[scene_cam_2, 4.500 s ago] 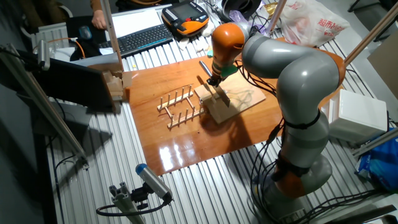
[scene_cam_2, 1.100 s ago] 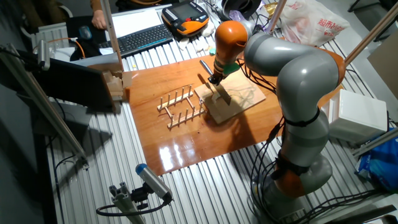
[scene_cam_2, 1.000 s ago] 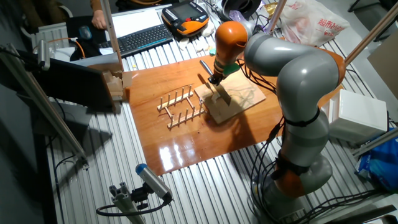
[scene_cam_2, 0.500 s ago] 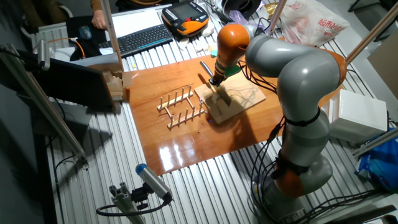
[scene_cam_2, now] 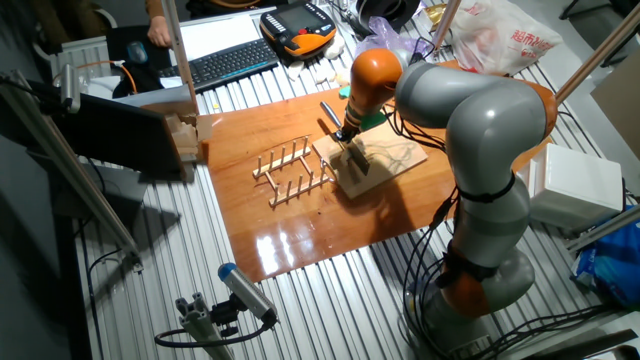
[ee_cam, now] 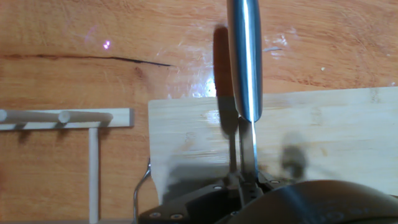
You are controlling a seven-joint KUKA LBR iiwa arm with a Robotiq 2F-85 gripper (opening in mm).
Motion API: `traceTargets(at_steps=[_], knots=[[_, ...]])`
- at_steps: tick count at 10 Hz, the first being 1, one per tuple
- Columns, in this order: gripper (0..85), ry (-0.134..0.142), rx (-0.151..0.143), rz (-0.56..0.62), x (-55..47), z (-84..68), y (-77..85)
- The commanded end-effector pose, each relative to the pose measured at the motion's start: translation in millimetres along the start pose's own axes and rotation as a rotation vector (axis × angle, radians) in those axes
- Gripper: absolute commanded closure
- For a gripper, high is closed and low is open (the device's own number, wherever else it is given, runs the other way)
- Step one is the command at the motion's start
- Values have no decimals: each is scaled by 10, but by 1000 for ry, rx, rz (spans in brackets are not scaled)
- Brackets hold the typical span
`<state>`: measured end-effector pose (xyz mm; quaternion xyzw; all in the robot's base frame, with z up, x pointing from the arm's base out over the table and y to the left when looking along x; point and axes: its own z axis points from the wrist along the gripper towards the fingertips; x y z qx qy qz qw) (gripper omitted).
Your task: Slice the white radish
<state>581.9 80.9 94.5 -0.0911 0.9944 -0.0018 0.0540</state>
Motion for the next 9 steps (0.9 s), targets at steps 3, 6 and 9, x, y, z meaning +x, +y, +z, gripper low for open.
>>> traceTargets(at_steps=[3, 6, 9], knots=[[850, -13, -5, -1, 9, 82, 3], [850, -11, -1, 9, -1, 11, 40], [850, 35, 5, 42, 4, -272, 131]])
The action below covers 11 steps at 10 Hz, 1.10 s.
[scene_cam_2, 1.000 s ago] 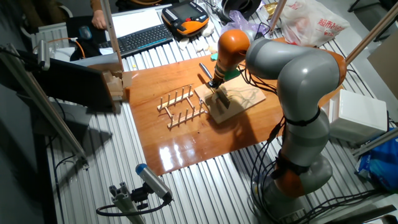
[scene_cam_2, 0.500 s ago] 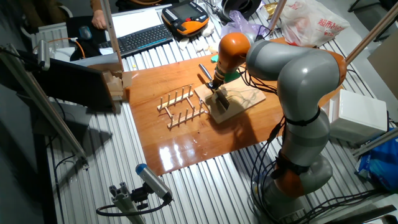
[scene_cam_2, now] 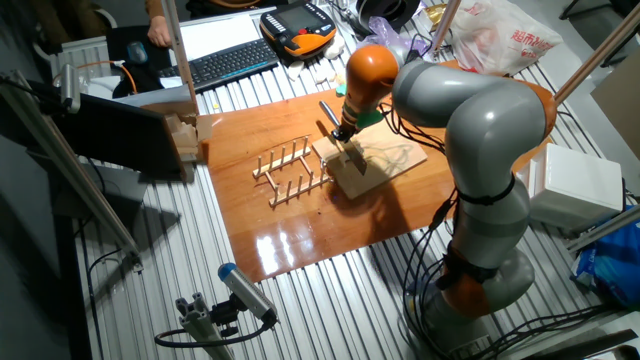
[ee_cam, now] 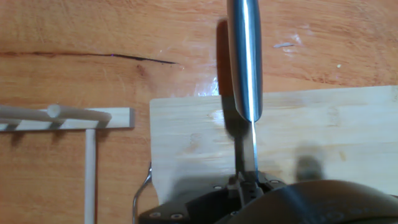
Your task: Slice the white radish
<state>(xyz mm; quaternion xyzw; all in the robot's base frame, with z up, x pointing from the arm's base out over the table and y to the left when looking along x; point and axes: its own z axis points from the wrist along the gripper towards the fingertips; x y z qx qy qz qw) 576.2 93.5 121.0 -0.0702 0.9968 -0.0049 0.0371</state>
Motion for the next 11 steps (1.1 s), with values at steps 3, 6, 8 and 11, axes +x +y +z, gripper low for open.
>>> traceTargets(at_steps=[3, 6, 8, 11], knots=[[850, 9, 6, -23, -46, -69, -112], [850, 9, 2, -32, -55, -43, -168], [850, 3, -2, -38, -45, 7, -188], [850, 0, -5, -45, -45, 59, -208]])
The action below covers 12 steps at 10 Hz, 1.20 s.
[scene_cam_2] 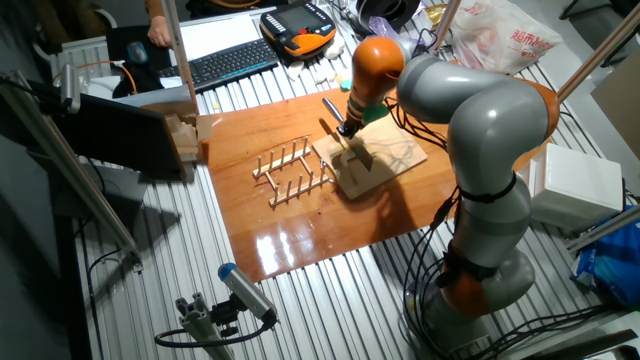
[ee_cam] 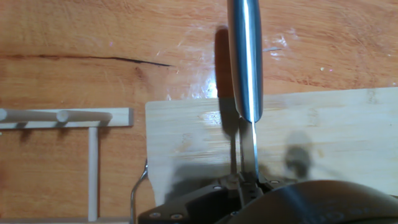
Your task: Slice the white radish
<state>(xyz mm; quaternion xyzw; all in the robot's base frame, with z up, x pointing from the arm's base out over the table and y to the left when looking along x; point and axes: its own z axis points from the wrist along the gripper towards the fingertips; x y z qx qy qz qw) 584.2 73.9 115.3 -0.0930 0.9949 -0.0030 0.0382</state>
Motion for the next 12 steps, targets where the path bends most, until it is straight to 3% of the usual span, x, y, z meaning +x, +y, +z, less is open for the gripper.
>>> traceTargets(at_steps=[1, 4, 8, 9, 12], knots=[[850, -5, -1, 2, 12, 41, 18], [850, -41, -10, 2, 37, 249, 54], [850, -49, -19, 3, 32, 284, 58], [850, -48, -20, 18, 20, 227, 84], [850, -1, 6, 26, 11, -60, 120]])
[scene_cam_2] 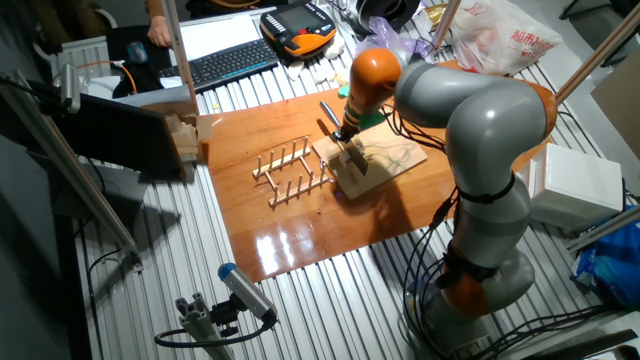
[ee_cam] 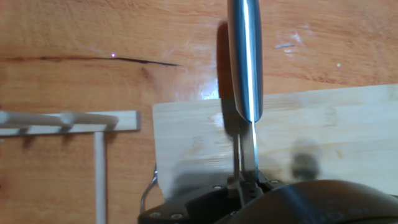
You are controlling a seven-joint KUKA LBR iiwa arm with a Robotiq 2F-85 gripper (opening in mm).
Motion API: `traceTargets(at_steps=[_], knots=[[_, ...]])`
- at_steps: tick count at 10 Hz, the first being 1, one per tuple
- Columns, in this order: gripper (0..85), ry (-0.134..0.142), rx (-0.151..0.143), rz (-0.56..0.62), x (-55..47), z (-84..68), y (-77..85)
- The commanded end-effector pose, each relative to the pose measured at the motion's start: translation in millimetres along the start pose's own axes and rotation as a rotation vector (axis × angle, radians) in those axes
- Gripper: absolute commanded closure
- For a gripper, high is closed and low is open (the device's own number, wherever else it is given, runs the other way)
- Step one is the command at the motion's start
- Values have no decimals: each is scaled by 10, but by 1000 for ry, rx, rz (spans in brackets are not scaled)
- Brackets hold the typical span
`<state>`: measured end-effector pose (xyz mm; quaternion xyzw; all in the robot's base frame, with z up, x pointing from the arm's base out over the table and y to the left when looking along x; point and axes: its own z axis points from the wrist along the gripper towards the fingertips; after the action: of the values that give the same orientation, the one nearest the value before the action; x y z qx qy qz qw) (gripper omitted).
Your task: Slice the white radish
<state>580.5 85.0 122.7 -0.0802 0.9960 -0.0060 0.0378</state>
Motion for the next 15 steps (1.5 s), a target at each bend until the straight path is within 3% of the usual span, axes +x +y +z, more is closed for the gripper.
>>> traceTargets(at_steps=[1, 6, 11, 15], knots=[[850, 6, 5, -5, -7, -43, -25], [850, 1, 1, -21, -9, 3, -115], [850, -22, -7, -22, 15, 169, -98], [850, -57, -17, -21, 38, 360, -80]])
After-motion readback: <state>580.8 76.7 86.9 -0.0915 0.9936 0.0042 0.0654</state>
